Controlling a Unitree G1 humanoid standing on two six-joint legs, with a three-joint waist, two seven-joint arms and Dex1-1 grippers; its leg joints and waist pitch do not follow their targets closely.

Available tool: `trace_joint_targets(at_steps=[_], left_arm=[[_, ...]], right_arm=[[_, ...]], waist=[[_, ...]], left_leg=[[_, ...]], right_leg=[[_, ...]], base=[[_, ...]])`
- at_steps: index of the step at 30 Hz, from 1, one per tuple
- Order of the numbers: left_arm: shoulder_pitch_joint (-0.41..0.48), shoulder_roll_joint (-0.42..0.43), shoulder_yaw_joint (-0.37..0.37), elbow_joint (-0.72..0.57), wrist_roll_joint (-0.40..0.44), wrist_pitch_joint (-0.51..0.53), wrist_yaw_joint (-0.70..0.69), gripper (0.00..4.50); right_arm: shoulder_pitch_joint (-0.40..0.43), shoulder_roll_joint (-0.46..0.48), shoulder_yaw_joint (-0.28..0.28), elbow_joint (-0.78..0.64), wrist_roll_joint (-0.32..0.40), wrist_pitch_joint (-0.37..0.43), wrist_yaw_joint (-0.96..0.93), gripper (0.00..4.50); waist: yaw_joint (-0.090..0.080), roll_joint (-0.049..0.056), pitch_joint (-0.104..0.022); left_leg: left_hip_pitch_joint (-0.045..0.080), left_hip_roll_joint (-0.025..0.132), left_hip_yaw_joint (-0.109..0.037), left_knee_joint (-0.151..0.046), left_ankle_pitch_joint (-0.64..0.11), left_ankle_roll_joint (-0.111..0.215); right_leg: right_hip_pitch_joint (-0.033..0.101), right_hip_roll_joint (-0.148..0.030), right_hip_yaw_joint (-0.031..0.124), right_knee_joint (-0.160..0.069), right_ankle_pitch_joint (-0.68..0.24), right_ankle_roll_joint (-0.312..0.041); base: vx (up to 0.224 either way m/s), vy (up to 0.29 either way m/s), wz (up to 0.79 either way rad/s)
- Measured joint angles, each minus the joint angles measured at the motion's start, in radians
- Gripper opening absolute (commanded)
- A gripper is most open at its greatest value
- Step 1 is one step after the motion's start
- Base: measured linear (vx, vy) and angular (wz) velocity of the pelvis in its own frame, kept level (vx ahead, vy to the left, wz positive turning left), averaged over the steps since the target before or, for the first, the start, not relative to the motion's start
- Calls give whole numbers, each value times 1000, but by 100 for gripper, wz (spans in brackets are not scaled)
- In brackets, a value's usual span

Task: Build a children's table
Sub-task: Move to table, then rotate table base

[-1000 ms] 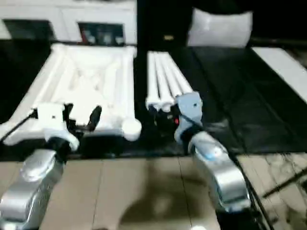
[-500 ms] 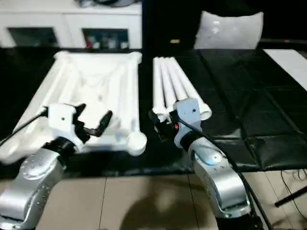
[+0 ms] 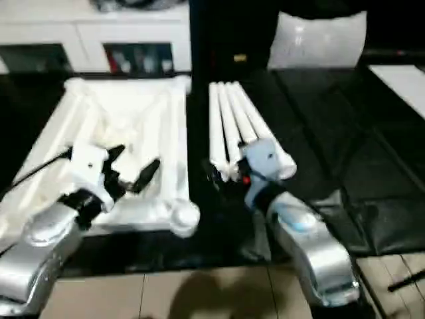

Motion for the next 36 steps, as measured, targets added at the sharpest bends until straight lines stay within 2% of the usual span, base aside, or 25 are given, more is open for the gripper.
trace_joint_targets(at_steps=[1,2,5,6,7,9,11,13,16,17,19,20,24,28,30,34,36], left_arm=[[-2,20,-17,1,-10,0,-42,447],[-3,45,-27,3,-18,-1,-80,447],[-7,149,-30,12,-39,-16,-218,447],[-8,170,-30,19,-39,-32,-253,421],[-15,199,-33,34,-40,-51,-303,414],[-38,231,-36,63,-49,-64,-371,410],[-64,273,-61,103,-55,-65,-452,374],[-77,319,-98,139,-52,-68,-525,370],[-118,322,-149,218,-23,-100,-584,347],[-141,318,-158,251,-12,-118,-599,326],[-184,318,-166,307,3,-143,-626,324],[-200,318,-166,329,8,-157,-637,308],[-257,316,-192,416,28,-194,-685,278],[-266,320,-223,449,35,-200,-741,231],[-268,320,-227,463,35,-200,-766,231],[-268,335,-227,475,32,-199,-801,189],[-270,335,-227,490,39,-209,-799,182]], right_arm=[[1,-29,1,0,-2,-1,30,450],[1,-44,3,1,-3,-1,51,450],[1,-60,14,-1,9,-8,114,450],[1,-71,26,-2,13,-8,130,450],[0,-92,42,-3,13,-8,154,450],[-3,-122,51,-4,13,-4,185,450],[-9,-156,58,-9,18,5,221,450],[-14,-181,59,-20,28,11,258,450],[-17,-200,60,-30,32,19,305,450],[-18,-209,63,-31,35,22,318,450],[-18,-224,76,-32,41,24,338,450],[-17,-225,81,-32,44,25,344,450],[-10,-249,102,-40,41,25,361,450],[11,-271,121,-41,27,41,383,450],[11,-274,121,-42,26,42,385,450],[27,-287,121,-61,26,44,387,450],[29,-288,126,-66,24,44,388,450]], waist=[[7,0,0],[12,-2,2],[32,0,4],[35,2,7],[41,5,10],[48,6,16],[48,6,26],[46,6,29],[45,4,30],[46,4,30],[47,4,29],[47,5,29],[47,6,28],[47,6,28],[48,6,28],[48,6,28],[48,6,28]], left_leg=[[-8,2,0,-10,4,-6],[-8,4,0,-19,10,-17],[3,12,-4,-36,19,-31],[8,13,-3,-40,18,-32],[15,15,0,-44,21,-34],[21,19,11,-44,25,-32],[33,25,26,-45,25,-32],[36,28,34,-46,25,-32],[36,29,35,-46,28,-30],[36,30,36,-46,30,-29],[36,31,38,-48,35,-26],[35,31,39,-49,35,-25],[25,33,40,-51,38,-19],[19,35,42,-51,38,-18],[20,36,42,-51,38,-19],[21,38,46,-51,37,-22],[23,40,49,-51,36,-23]], right_leg=[[-10,3,0,-2,5,-3],[-11,4,-3,-9,10,-5],[-5,10,-10,-30,26,-12],[1,10,-11,-37,28,-16],[10,10,-12,-45,29,-24],[16,7,-12,-43,30,-28],[26,4,-10,-44,32,-31],[26,3,-8,-44,33,-32],[26,3,-8,-44,36,-35],[25,3,-8,-44,37,-35],[25,3,-9,-44,37,-35],[24,3,-9,-45,37,-35],[13,4,-10,-47,38,-35],[7,4,-10,-47,37,-36],[7,4,-10,-47,37,-36],[8,4,-10,-46,37,-36],[8,4,-10,-45,38,-36]], base=[[6,-50,-1],[6,-50,-1],[0,0,0],[0,0,0],[-64,6,3],[-68,10,4],[-75,12,2],[-32,6,-1],[0,0,0],[0,0,0],[0,0,0],[0,0,0],[0,0,0],[0,0,0],[0,0,0],[0,0,0],[0,0,0]])
